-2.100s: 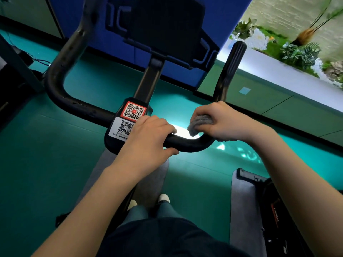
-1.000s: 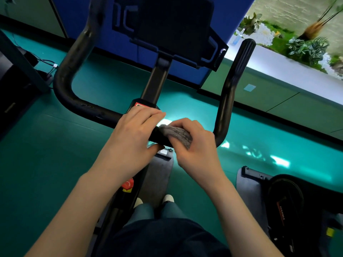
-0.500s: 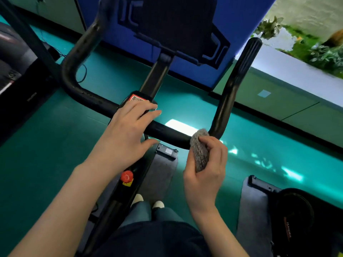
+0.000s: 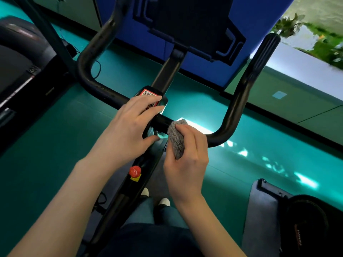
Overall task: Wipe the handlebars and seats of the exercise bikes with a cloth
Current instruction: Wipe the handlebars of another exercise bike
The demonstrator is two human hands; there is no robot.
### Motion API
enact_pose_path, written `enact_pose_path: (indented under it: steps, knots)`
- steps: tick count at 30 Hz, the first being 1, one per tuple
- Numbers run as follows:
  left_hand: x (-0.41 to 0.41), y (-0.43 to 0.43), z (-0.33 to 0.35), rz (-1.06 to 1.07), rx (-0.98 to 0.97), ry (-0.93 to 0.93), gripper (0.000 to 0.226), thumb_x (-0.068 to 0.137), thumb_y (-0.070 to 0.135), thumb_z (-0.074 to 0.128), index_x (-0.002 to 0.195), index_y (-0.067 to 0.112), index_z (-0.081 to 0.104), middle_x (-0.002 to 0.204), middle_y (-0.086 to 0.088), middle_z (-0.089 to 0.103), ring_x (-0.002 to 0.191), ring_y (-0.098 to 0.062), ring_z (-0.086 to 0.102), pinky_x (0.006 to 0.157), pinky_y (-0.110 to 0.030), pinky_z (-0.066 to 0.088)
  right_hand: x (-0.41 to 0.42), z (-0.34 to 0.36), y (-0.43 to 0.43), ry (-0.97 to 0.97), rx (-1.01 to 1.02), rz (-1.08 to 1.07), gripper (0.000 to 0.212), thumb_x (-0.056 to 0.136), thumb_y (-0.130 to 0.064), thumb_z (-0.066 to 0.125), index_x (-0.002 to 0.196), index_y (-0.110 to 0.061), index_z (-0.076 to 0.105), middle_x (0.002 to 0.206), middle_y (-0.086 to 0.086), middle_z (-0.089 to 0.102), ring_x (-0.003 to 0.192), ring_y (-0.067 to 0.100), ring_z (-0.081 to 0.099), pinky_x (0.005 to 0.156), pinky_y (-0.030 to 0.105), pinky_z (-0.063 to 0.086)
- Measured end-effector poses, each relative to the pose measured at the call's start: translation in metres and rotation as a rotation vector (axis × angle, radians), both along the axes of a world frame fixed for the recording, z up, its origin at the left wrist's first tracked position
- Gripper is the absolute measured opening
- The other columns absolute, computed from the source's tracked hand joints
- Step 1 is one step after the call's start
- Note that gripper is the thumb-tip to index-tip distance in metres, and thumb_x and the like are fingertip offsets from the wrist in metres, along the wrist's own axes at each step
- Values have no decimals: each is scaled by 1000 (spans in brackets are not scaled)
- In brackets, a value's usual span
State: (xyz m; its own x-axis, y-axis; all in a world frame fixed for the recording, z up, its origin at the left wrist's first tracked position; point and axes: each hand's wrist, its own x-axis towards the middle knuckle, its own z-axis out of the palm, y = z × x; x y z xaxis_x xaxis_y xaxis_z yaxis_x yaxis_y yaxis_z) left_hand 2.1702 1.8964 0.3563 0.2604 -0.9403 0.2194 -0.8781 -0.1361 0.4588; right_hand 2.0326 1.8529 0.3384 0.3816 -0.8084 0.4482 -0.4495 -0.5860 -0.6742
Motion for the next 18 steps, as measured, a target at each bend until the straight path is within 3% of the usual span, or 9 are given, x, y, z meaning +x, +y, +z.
enact_pose_path:
  steps: [10,18]
  knots:
    - [24,5,-5,-161,-46,43,66,64,-5,75,126,2,55,135,-10,49,127,-27,42,106,-48,37,42,4,13,-10,37,-39,35,74,11,62,108,5,64,107,14,66,101,26,58,97,19,39]
    - [28,7,1,-193,15,60,69,67,15,82,129,5,53,138,-4,47,129,-24,39,109,-44,33,-1,-21,23,25,-25,0,34,73,17,59,103,2,66,104,9,65,98,21,56,88,34,48]
